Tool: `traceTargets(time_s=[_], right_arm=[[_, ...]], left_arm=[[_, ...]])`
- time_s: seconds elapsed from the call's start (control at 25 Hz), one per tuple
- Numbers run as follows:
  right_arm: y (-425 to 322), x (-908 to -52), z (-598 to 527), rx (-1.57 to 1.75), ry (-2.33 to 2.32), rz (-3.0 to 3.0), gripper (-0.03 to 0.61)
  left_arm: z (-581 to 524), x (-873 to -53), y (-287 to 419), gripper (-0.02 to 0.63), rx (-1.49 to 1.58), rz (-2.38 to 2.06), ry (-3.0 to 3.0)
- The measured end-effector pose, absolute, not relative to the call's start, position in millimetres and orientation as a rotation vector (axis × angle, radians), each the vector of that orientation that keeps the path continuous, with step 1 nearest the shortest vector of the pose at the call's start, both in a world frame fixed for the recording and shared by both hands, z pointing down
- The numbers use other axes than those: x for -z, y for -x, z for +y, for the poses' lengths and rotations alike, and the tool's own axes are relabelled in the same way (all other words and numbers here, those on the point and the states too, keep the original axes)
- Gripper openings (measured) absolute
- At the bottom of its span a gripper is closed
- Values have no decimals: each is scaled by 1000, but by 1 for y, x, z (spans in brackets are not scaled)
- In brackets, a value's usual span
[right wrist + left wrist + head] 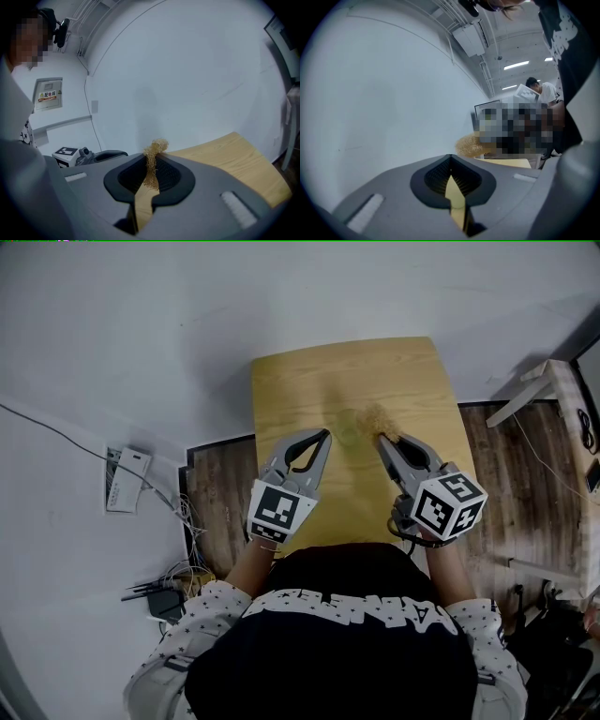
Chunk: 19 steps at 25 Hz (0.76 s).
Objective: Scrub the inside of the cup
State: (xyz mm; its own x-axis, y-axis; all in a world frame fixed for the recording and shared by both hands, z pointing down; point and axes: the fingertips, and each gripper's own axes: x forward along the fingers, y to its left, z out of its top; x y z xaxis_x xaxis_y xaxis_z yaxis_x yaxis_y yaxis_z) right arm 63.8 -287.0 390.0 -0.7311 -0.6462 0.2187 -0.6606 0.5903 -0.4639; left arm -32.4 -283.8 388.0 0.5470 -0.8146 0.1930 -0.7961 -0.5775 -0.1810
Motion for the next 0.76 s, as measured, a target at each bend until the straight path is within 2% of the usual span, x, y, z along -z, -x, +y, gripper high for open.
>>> traceTargets(time_s=[0.76], right_arm=[[-61,-389,-283,-814,-1184,-2756,54]], left_arm=[[-280,-380,34,0,336,1357,2723]])
